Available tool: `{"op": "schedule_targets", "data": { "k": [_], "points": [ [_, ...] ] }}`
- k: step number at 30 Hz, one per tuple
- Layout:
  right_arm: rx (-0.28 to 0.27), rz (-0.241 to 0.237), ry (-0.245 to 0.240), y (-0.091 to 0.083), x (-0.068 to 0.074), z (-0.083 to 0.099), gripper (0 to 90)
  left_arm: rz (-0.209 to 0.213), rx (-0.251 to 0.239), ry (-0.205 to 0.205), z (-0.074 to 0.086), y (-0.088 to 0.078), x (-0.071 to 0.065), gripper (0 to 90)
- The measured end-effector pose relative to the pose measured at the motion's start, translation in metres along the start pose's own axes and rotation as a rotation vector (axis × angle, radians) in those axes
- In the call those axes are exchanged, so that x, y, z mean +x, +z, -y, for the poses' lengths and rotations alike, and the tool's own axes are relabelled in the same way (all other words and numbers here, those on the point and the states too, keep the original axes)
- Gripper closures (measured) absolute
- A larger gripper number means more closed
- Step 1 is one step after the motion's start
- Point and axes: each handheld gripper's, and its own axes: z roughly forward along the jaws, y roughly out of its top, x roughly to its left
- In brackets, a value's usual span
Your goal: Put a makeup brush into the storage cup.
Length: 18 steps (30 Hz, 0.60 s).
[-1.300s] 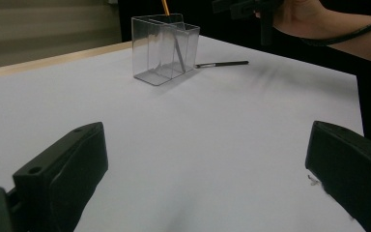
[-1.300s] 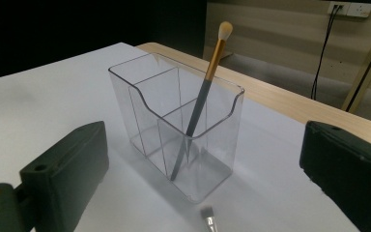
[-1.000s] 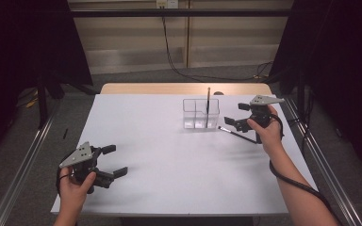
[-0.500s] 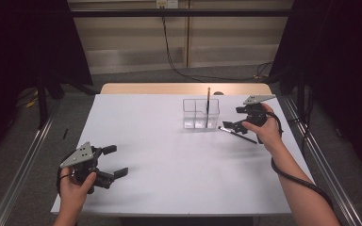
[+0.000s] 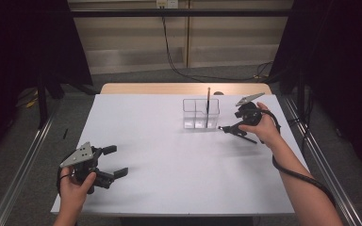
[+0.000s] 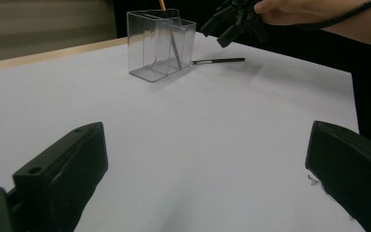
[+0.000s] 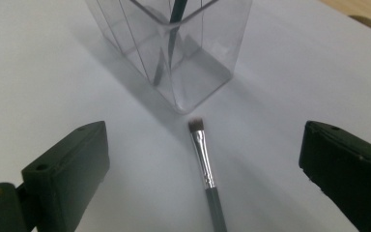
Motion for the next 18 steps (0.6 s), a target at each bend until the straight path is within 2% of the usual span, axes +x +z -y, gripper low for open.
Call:
{"op": "schedule_targets", "data": {
  "k": [7,9,12,14,16,18],
  "points": [
    [0.110,0.022,-0.028,0.0002,-0.0012,-0.0038,7.9,0.003,0.008,0.001,0.0005,0.0012,0.0002,1.3],
    [0.119,0.039,-0.041,0.0008,-0.0025,-0.0038,11.5,0.003,0.006,0.000,0.0004,0.0015,0.0000,1.3],
    [0.148,0.033,-0.035,0.0025,-0.0035,-0.0031,16.3,0.003,0.006,-0.001,0.0004,0.0016,0.0000,1.3],
    [0.172,0.036,-0.058,0.0038,-0.0038,-0.0029,21.0,0.003,0.007,-0.003,0.0010,0.0019,0.0002,1.3],
    [0.190,0.035,-0.060,0.0053,-0.0042,-0.0029,24.6,0.004,0.005,-0.006,0.0015,0.0024,0.0004,1.3],
    [0.188,0.024,-0.066,0.0060,-0.0040,-0.0032,32.3,0.005,0.009,-0.006,0.0016,0.0026,0.0007,1.3]
  ]
}}
